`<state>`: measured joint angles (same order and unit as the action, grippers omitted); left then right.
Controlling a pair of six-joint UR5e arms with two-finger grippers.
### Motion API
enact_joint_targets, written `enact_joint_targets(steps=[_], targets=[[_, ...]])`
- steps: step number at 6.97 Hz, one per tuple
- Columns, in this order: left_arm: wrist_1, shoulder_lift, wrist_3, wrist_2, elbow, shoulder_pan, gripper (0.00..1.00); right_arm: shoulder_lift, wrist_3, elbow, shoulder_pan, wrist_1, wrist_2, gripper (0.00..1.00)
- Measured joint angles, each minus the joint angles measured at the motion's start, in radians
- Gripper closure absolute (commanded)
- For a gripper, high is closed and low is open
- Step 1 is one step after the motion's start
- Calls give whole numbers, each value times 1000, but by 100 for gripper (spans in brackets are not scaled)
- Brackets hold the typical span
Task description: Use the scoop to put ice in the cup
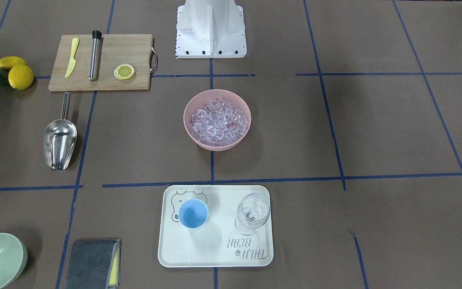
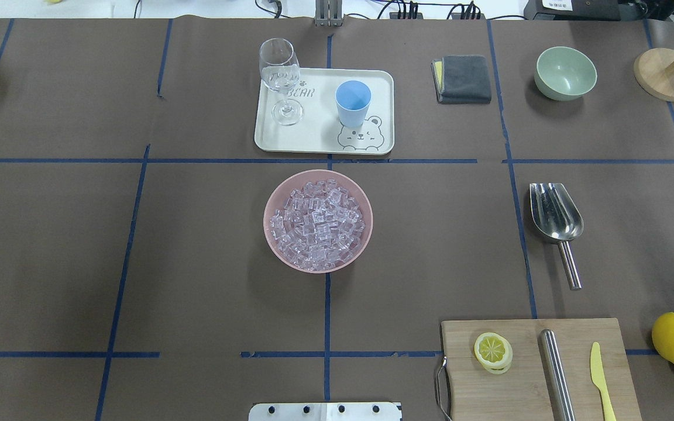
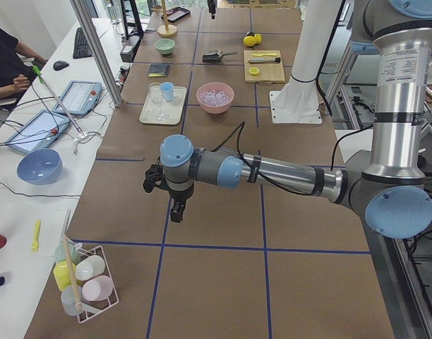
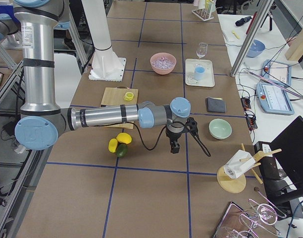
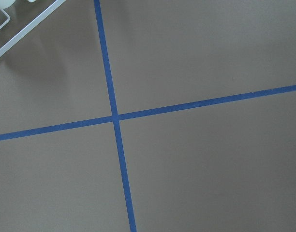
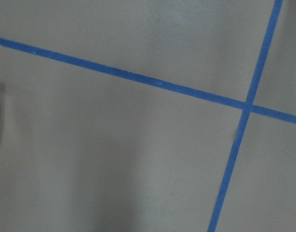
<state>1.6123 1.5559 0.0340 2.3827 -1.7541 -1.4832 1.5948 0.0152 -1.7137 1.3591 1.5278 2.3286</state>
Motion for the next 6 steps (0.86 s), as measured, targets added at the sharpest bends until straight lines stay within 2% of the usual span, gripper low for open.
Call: enact_joint_targets(steps=[3, 6], targets=[[10, 1, 0, 22, -3, 2, 0, 0, 1, -3, 0, -1, 2, 0], [22, 3, 1, 136, -12, 35, 0, 0, 8, -14, -20, -24, 31, 0]])
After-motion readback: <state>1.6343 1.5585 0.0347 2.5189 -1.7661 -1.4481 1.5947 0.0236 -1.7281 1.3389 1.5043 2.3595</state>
